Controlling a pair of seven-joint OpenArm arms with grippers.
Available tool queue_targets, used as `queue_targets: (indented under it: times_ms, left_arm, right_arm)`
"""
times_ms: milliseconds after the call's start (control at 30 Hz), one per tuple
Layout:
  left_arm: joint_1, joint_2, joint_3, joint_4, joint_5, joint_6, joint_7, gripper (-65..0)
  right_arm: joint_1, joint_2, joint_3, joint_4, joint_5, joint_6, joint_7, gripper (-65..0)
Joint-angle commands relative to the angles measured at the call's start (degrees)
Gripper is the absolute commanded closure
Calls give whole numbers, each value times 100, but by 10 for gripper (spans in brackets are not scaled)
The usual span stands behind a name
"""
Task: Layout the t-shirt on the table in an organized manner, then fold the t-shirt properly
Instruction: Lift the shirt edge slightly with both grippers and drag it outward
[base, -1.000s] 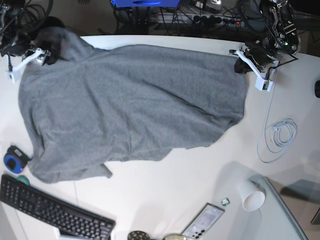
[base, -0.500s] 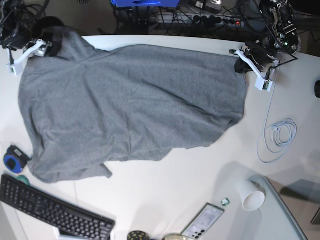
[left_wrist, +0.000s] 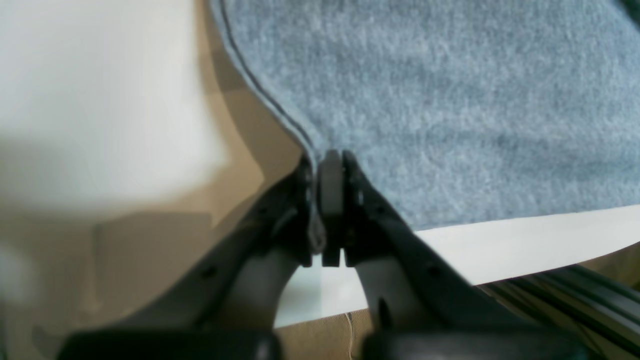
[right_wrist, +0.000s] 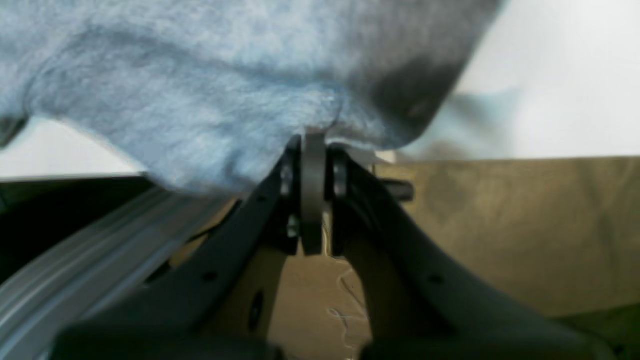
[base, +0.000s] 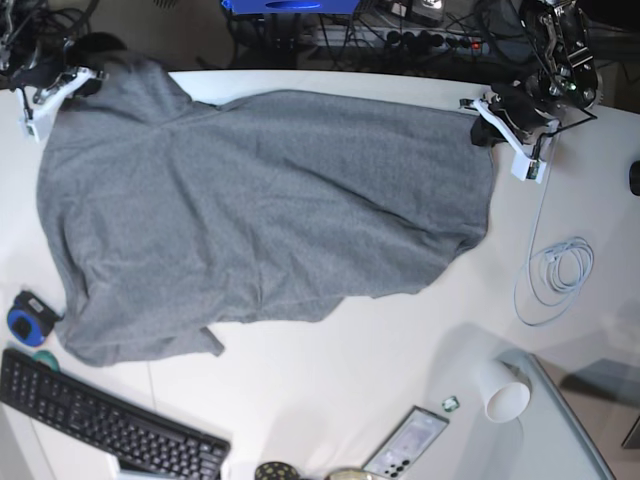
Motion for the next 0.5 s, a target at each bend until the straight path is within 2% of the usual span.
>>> queue_targets:
  times_ms: [0,100,300,467]
  left_arm:
    - [95,-69,-26,313,-85,-33,-90,0]
    - [367,-52,-26,858,-85,-33,-81,0]
    - [851,-34,-26,1262,-120,-33,-81,0]
    - [1273,-26,-26,1517,-137,-33,-81,0]
  right_arm:
    - [-141,77,52,353,66,35,34,-5]
    - [-432,50,25,1038,66,35,7,-5]
    - [-528,-29,52,1504,74,35,-538,-3]
    - [-757,-82,69,1935,74,35,-485,-3]
